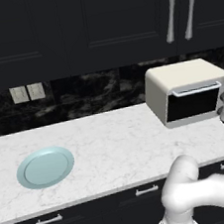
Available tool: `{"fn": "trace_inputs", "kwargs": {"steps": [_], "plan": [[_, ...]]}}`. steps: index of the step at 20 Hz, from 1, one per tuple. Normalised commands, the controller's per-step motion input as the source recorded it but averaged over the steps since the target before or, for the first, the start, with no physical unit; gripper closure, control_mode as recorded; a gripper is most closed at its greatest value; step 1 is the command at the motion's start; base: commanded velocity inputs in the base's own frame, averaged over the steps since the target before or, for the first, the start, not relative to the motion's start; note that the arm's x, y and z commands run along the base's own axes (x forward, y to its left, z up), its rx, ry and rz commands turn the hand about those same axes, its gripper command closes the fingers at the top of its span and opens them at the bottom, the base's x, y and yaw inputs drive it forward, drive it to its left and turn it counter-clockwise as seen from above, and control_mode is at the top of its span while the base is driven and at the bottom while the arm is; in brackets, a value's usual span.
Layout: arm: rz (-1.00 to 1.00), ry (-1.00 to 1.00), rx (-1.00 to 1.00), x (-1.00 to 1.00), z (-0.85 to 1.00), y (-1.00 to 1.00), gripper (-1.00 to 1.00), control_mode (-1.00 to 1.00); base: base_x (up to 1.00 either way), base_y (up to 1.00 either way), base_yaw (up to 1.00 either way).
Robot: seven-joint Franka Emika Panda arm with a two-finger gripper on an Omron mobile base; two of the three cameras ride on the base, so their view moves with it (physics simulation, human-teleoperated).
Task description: Pick up the kebab skewer and baguette bread, and place them inside the toaster oven. Close the toaster oven door and start by setting the timer.
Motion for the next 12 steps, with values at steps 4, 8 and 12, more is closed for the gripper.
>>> {"fn": "trace_inputs", "kwargs": {"steps": [4,8,12], "plan": [[0.00,-0.05,0.07,-0.06,0.00,0.00,1.00,-1.00,0.00,0.00,0.00],[0.00,-0.03,0.05,0.07,0.09,0.00,1.00,-1.00,0.00,0.00,0.00],[0.00,0.00,0.08,0.00,0.13,0.00,1.00,-1.00,0.00,0.00,0.00]]}}
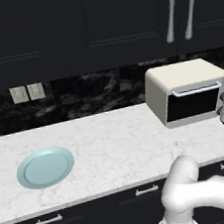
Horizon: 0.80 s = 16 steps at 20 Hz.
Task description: Pick up the kebab skewer and baguette bread, and place them inside the toaster oven. Close the toaster oven door and start by setting the timer.
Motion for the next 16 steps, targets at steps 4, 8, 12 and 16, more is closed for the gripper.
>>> {"fn": "trace_inputs", "kwargs": {"steps": [4,8,12,16], "plan": [[0.00,0.00,0.16,-0.05,0.11,0.00,1.00,-1.00,0.00,0.00,0.00],[0.00,0.00,0.23,-0.03,0.09,0.00,1.00,-1.00,0.00,0.00,0.00],[0.00,0.01,0.26,-0.06,0.06,0.00,1.00,-1.00,0.00,0.00,0.00],[-0.02,0.01,0.27,-0.07,0.04,0.00,1.00,-1.00,0.00,0.00,0.00]]}}
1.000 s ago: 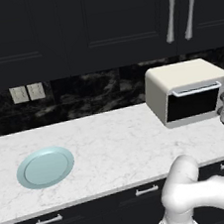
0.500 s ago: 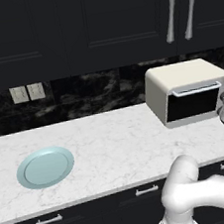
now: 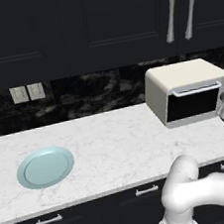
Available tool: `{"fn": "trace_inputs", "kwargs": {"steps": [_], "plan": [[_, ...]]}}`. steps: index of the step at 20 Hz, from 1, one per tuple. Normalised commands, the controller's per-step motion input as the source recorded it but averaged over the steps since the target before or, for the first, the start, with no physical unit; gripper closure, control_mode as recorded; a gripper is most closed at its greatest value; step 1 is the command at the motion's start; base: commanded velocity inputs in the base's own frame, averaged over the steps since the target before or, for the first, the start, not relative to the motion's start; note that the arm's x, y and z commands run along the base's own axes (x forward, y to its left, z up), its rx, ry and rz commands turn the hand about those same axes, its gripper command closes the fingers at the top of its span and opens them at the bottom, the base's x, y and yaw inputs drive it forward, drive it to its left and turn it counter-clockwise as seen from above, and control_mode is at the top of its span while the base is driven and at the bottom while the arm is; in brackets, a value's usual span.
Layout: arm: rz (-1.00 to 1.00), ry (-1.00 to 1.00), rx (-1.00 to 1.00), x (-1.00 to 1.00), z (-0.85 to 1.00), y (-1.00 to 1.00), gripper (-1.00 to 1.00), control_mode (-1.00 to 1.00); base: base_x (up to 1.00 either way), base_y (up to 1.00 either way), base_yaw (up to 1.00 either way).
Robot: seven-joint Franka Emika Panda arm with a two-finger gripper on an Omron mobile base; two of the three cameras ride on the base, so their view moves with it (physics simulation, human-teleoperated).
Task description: Pick up the kebab skewer and baguette bread, and place them inside the toaster oven. Close the toaster oven door and start by setting the timer.
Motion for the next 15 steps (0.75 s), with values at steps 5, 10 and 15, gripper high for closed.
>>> {"fn": "trace_inputs", "kwargs": {"steps": [5,10,15], "plan": [[-0.02,0.02,0.31,-0.10,0.01,0.00,1.00,-1.00,0.00,0.00,0.00],[-0.03,0.02,0.35,-0.10,0.08,0.00,1.00,-1.00,0.00,0.00,0.00],[-0.04,0.02,0.37,-0.06,0.10,-0.01,1.00,-1.00,0.00,0.00,0.00]]}}
